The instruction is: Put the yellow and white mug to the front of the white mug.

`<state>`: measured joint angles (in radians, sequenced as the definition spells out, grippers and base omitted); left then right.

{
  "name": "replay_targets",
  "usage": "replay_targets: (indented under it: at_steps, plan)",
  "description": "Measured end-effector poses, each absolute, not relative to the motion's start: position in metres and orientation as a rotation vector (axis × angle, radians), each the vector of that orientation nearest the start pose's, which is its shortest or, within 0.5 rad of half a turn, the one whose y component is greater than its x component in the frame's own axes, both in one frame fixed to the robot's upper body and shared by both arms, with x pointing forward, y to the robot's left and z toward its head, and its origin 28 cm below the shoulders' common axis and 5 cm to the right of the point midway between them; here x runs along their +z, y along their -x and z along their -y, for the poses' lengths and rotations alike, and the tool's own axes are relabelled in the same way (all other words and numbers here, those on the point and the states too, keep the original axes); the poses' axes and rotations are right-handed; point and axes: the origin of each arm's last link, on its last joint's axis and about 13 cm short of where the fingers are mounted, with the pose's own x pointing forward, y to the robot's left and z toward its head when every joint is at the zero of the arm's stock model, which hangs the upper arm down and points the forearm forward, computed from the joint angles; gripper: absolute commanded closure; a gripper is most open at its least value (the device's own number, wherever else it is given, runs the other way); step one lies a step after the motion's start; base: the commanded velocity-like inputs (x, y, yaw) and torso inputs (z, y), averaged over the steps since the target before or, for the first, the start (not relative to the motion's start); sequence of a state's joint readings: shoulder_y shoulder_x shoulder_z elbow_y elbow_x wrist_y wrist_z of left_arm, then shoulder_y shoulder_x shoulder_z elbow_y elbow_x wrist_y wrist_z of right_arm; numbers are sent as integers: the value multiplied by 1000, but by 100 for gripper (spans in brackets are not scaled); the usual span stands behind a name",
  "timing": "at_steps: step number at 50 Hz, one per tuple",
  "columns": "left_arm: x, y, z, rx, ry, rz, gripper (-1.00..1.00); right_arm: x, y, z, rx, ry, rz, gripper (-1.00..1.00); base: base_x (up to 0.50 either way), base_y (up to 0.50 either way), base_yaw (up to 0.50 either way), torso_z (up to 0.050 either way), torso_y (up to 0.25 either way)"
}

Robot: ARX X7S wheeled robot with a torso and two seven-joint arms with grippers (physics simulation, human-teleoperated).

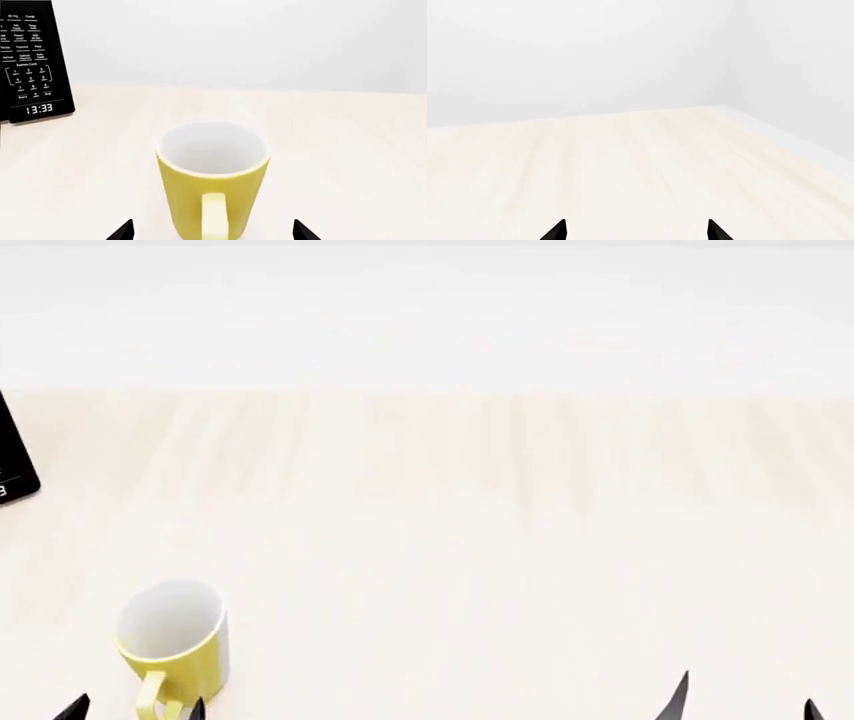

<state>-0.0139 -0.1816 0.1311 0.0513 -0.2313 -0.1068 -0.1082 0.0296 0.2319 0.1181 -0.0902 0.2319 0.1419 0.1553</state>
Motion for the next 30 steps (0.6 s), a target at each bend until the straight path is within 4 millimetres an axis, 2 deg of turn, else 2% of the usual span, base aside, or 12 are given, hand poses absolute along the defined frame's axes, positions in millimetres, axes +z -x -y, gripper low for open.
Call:
replay_targets:
  at_steps: [30]
  plan:
    - [10, -214, -215, -39, 46, -149, -100, 41, -216, 172, -247, 9, -1, -100, 0, 0, 0, 0, 0]
